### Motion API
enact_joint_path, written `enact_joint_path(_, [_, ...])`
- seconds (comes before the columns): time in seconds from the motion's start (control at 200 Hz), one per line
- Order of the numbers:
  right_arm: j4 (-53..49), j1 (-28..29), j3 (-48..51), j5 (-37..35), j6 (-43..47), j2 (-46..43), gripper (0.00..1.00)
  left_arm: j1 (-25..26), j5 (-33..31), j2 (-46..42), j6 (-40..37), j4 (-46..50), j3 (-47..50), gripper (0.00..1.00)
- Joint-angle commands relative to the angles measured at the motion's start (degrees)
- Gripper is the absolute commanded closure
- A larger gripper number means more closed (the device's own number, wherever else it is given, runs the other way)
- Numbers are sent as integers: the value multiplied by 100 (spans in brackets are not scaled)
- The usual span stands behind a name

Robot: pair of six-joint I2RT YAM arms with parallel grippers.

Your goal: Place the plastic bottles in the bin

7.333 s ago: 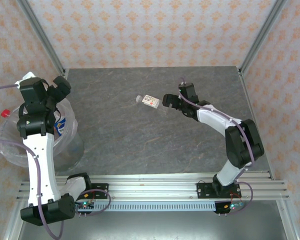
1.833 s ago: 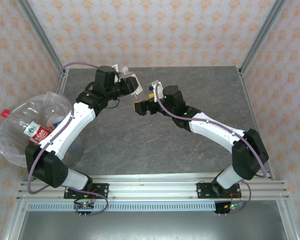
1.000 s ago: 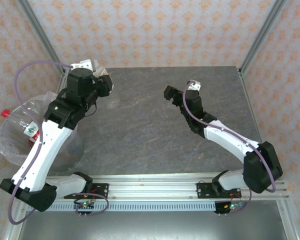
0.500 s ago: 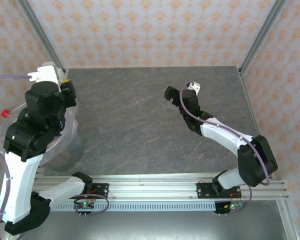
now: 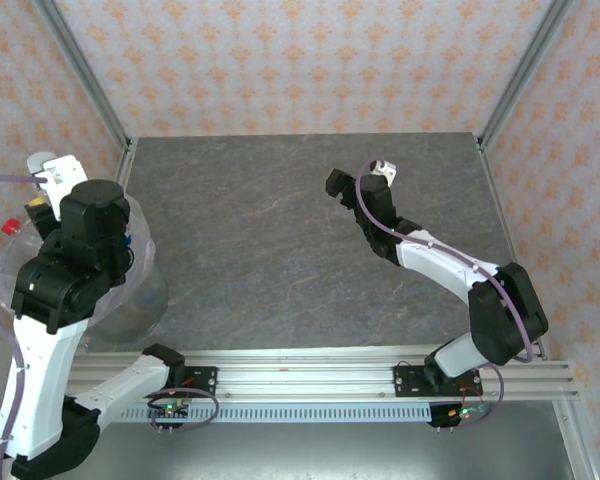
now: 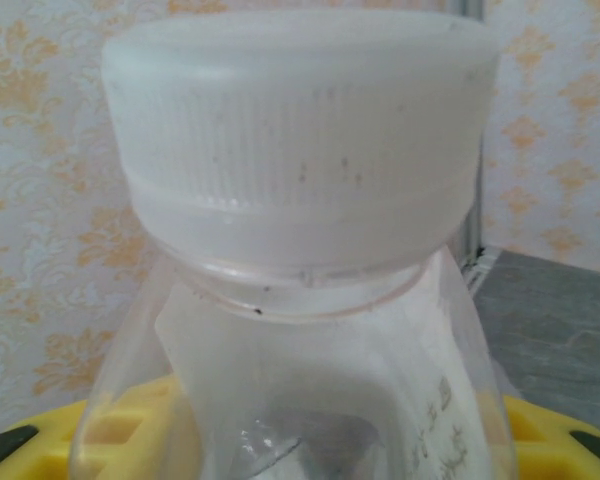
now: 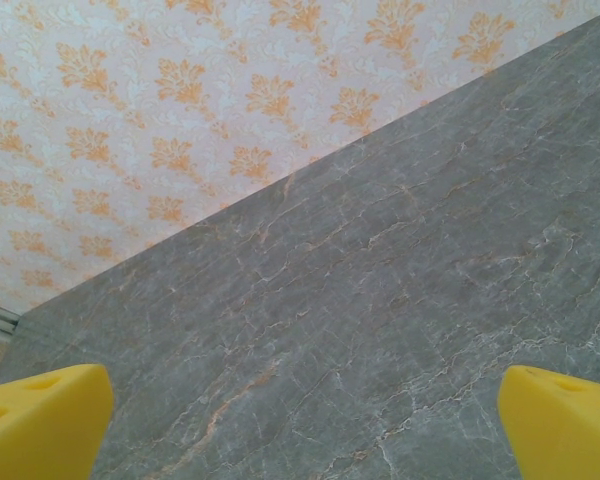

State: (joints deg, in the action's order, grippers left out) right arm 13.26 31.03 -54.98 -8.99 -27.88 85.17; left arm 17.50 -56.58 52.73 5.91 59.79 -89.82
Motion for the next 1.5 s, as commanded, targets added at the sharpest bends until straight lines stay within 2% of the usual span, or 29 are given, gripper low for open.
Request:
enact_joint_path(0.0, [-73, -34, -136, -34, 39, 1, 1, -459, -503, -2, -70, -52, 125, 50])
enact_joint_path(0.115, [-112, -43, -100, -96, 155, -26, 1, -1240, -120, 22, -93, 16, 301, 50])
enact_joint_path(0.19, [-122, -39, -105, -119, 206, -19, 1, -1547, 234, 55, 17, 141, 509, 49])
enact_joint_path(0.335, [-148, -46, -166, -118, 307, 2, 1, -1868, 283, 170, 202, 448, 972, 47])
enact_joint_path(0.596, [-328, -60, -382, -59, 469, 123, 1, -2470, 384, -175, -197, -267, 1791, 46])
enact_joint_path(0.816, [-340, -55, -408, -47, 422, 209, 1, -2540, 632, -536, -578, -734, 2367, 42])
enact_joint_path(0.866, [-348, -61, -426, -37, 411, 241, 1, -2540, 785, -616, -681, -847, 2448, 39])
enact_joint_path(0.981, [-354, -54, -461, -7, 363, 273, 1, -2541, 1570, -744, -653, -780, 2379, 30])
enact_joint_path(1.116, [-361, -58, -461, -4, 319, 284, 1, -2540, 1427, -707, -538, -593, 2173, 6])
enact_joint_path(1.211, [-373, -61, -467, 0, 310, 298, 1, -2538, 1551, -620, -402, -383, 1914, 0])
enact_joint_path(1.311, [-399, -56, -478, 11, 301, 310, 1, -2539, 2089, -580, -233, -258, 1627, 0])
enact_joint_path(1.496, [-419, -62, -470, -14, 284, 308, 1, -2540, 4330, -685, 49, -630, 1432, 0])
